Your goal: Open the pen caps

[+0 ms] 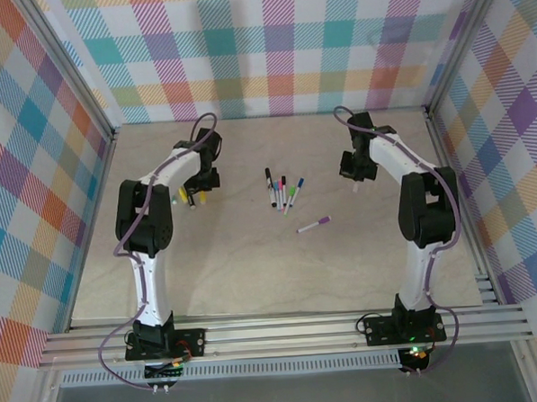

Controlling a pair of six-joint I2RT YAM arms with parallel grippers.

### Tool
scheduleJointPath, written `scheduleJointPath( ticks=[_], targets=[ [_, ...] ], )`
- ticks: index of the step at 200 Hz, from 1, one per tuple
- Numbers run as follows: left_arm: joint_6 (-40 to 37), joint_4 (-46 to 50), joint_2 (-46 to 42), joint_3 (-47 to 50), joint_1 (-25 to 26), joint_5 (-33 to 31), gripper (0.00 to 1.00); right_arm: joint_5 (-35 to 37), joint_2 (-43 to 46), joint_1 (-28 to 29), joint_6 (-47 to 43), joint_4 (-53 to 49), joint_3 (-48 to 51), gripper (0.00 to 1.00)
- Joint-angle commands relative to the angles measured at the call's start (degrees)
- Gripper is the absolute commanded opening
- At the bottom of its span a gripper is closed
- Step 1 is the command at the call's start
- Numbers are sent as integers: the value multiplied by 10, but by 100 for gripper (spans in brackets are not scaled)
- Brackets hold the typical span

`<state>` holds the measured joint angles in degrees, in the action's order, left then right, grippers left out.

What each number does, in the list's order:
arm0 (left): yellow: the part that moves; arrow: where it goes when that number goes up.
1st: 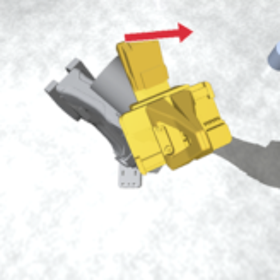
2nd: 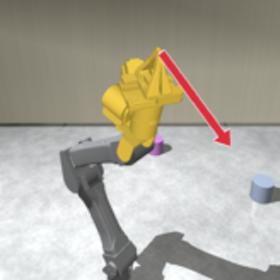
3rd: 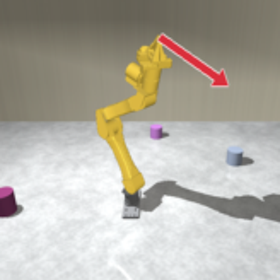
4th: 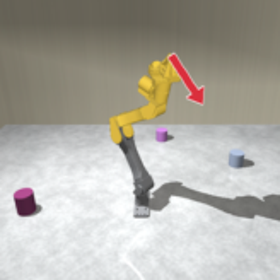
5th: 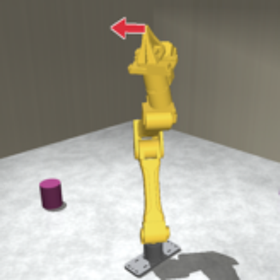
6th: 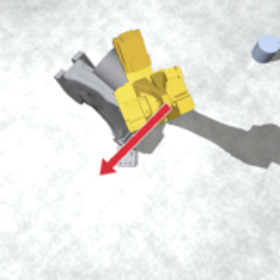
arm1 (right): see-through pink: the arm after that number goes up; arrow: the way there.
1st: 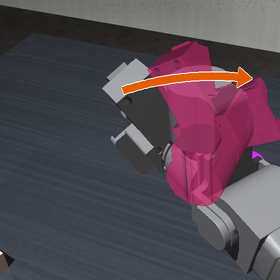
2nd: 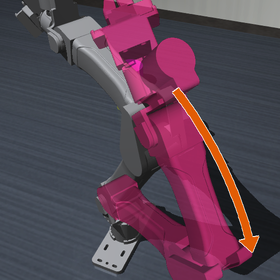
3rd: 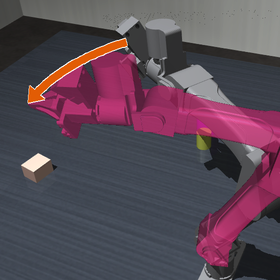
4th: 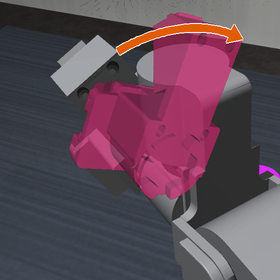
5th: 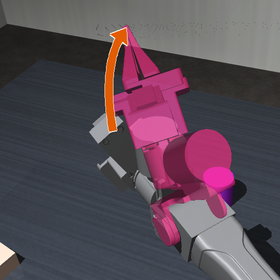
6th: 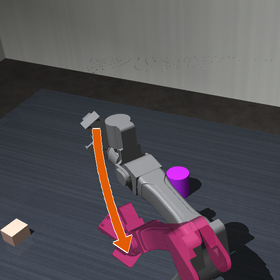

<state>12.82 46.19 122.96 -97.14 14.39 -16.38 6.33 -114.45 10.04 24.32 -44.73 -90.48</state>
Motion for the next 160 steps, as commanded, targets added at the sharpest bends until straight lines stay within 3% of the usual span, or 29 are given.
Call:
scheduleJointPath(
  ticks=[1, 28, 51, 114, 160],
  targets=[
    [1, 33, 29, -31, -7, -27, 2, 13, -20, -4, -12, -18, 5, 0],
    [5, 34, 40, -46, -11, -27, 16, 34, -35, -4, -12, -26, 2, 0],
    [7, 33, 42, -52, -11, -23, 25, 42, -48, -5, -15, -31, 0, 7],
    [6, 25, 28, -51, -11, -13, 30, 49, -70, -5, -13, -41, -9, 14],
    [7, 10, 13, -40, -9, 4, 35, 53, -70, -5, -14, -48, -9, 26]
  ],
)
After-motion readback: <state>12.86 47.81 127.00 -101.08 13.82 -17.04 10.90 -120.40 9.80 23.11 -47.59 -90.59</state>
